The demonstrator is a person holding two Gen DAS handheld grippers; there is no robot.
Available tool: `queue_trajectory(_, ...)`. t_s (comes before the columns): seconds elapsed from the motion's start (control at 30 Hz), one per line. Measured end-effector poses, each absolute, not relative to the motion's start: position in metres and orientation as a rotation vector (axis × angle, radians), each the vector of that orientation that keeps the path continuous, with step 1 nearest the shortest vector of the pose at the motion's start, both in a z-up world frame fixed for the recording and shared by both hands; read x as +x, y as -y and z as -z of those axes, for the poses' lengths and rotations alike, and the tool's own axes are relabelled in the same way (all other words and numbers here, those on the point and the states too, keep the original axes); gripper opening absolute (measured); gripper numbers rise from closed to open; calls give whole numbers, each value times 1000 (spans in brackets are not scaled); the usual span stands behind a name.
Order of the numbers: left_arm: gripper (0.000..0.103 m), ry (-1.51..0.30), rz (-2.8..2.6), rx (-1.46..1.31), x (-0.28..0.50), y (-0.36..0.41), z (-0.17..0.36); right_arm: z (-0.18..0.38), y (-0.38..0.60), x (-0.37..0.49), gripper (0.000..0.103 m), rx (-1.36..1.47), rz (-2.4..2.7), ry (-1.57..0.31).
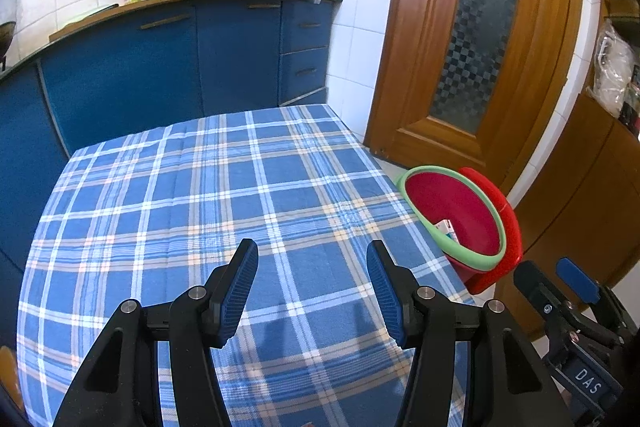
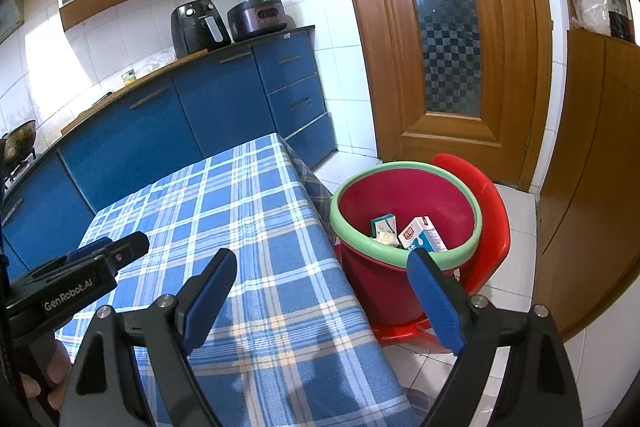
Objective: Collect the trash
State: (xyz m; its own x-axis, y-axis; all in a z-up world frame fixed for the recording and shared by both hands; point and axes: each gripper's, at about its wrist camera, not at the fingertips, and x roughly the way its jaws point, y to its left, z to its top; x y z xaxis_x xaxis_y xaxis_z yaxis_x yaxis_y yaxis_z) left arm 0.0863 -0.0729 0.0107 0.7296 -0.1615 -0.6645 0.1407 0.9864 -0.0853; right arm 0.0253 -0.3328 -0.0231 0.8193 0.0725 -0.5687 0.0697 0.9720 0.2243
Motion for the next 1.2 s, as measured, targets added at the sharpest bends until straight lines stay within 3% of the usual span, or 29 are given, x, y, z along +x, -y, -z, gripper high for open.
queue_trajectory(1.2, 58, -711, 120, -53, 74, 62, -19, 15, 321, 21, 89, 226, -36, -602)
